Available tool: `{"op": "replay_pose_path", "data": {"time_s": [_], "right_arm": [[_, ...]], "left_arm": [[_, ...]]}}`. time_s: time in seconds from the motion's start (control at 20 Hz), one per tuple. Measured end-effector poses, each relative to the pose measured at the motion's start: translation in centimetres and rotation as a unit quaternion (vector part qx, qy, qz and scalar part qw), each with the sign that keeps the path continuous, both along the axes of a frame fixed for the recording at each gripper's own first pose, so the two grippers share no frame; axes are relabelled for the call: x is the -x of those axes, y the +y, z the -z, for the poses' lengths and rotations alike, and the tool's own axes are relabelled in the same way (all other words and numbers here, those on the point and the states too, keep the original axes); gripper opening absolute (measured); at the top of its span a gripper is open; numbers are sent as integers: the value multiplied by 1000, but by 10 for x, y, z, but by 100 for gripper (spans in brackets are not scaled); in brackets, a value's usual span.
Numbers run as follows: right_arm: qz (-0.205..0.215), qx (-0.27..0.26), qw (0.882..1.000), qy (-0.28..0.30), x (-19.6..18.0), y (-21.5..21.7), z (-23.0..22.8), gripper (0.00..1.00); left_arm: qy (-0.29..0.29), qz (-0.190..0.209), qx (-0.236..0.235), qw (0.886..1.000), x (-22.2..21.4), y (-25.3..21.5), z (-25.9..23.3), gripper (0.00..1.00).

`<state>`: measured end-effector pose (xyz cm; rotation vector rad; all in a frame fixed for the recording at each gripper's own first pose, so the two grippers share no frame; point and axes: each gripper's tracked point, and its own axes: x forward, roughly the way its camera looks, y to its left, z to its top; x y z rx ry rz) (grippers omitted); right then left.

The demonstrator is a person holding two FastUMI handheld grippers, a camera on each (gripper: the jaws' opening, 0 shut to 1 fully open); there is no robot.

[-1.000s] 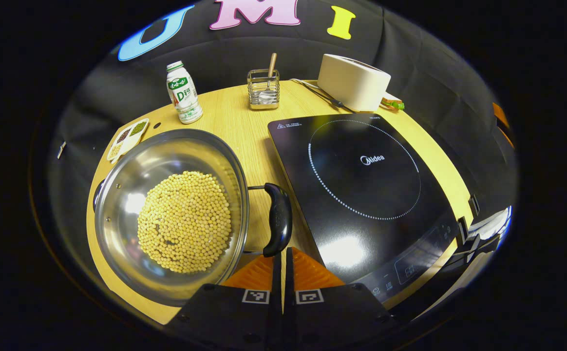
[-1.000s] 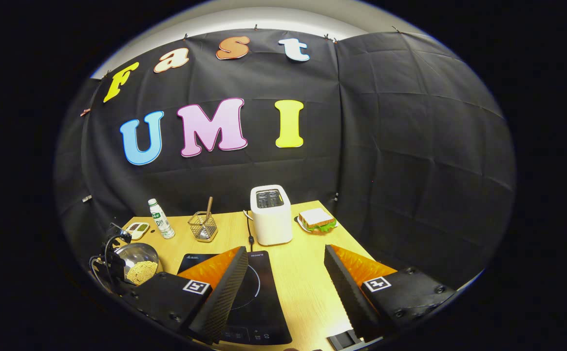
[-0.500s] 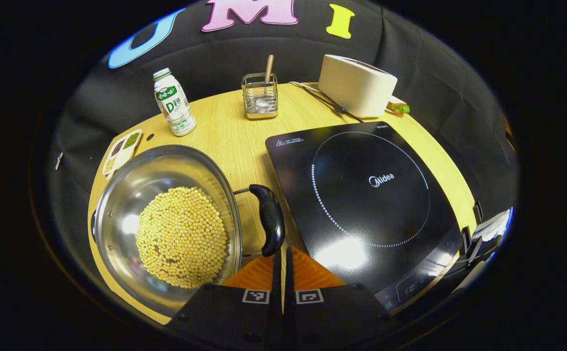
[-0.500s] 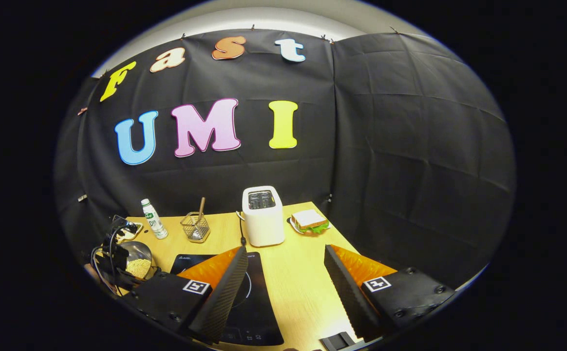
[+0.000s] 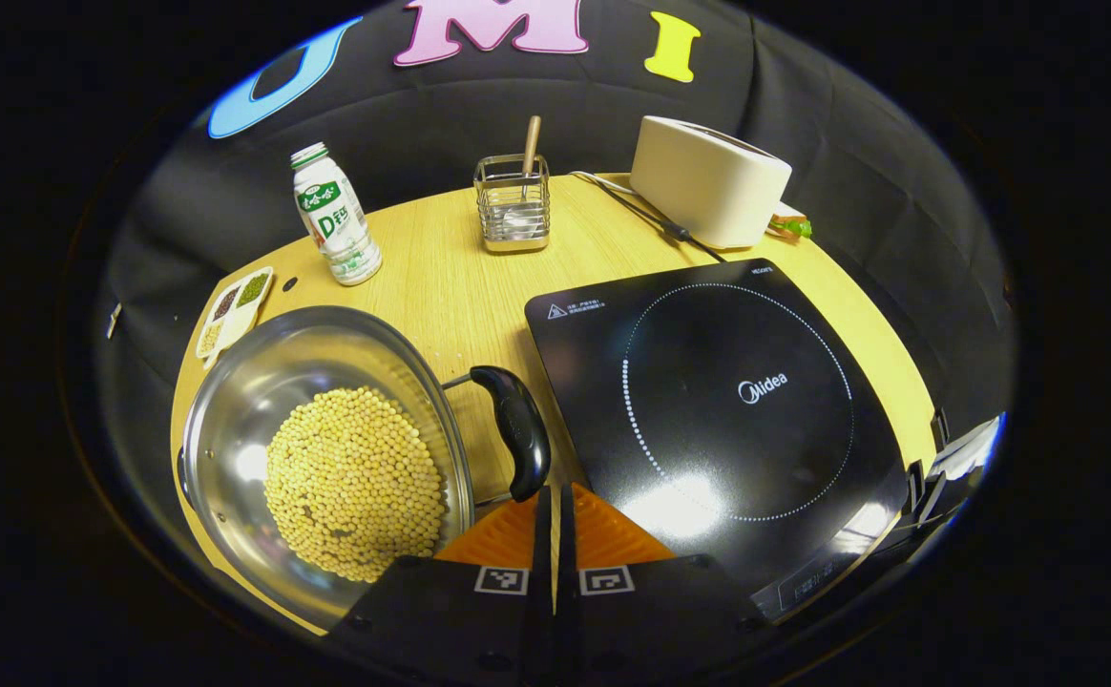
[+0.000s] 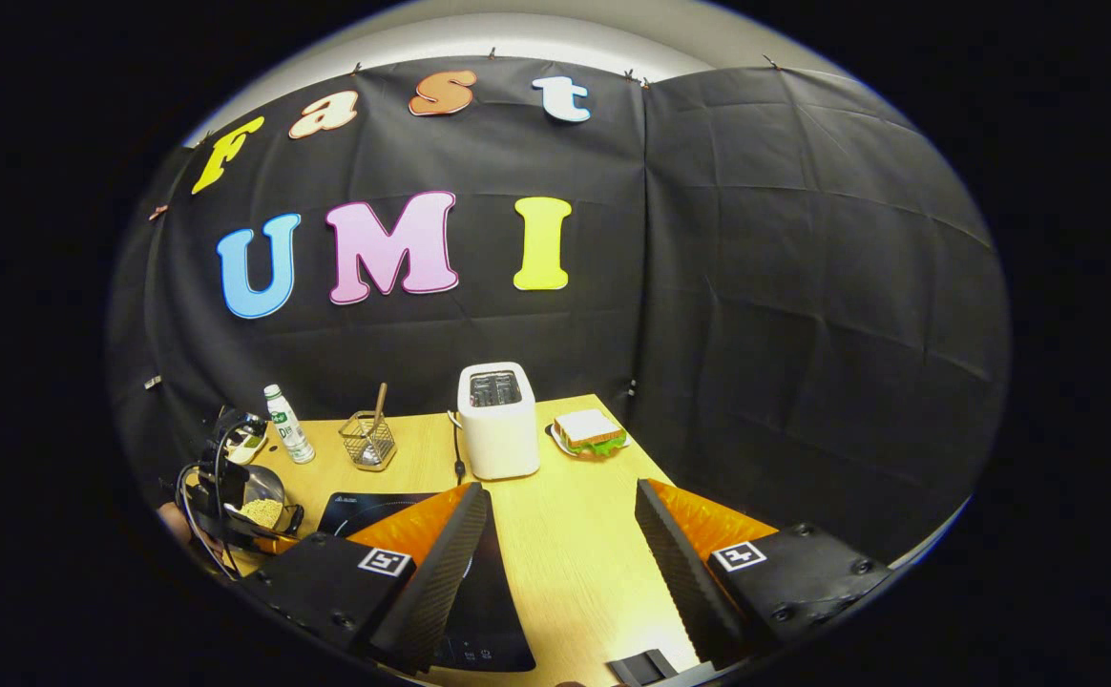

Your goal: First push the handle of the pot to place it horizontally, then grasp the pot with both hands and set it on the induction cooktop.

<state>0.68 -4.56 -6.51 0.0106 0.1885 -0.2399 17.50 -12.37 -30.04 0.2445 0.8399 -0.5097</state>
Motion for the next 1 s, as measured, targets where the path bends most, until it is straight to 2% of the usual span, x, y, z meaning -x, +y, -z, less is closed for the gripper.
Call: {"op": "replay_pose_path", "data": {"time_s": [0.15, 0.45, 0.75, 0.95, 1.0], "right_arm": [[-5, 8, 1000, 0, 4, 1, -3, 98], [-22, 16, 1000, -1, 3, 16, -3, 98], [-69, 24, 997, 20, -2, 53, 9, 99], [-116, 29, 992, 30, -13, 92, 17, 99], [-128, 27, 991, 35, -16, 104, 21, 99]], "left_arm": [[-5, 0, 5, 1000, -1, -1, -2, 5], [-24, -26, 71, 997, 27, 1, -29, 5], [-81, -76, 122, 986, 61, 52, -62, 5], [-125, -121, 136, 975, 74, 105, -79, 15], [-128, -135, 141, 972, 78, 119, -81, 30]]}}
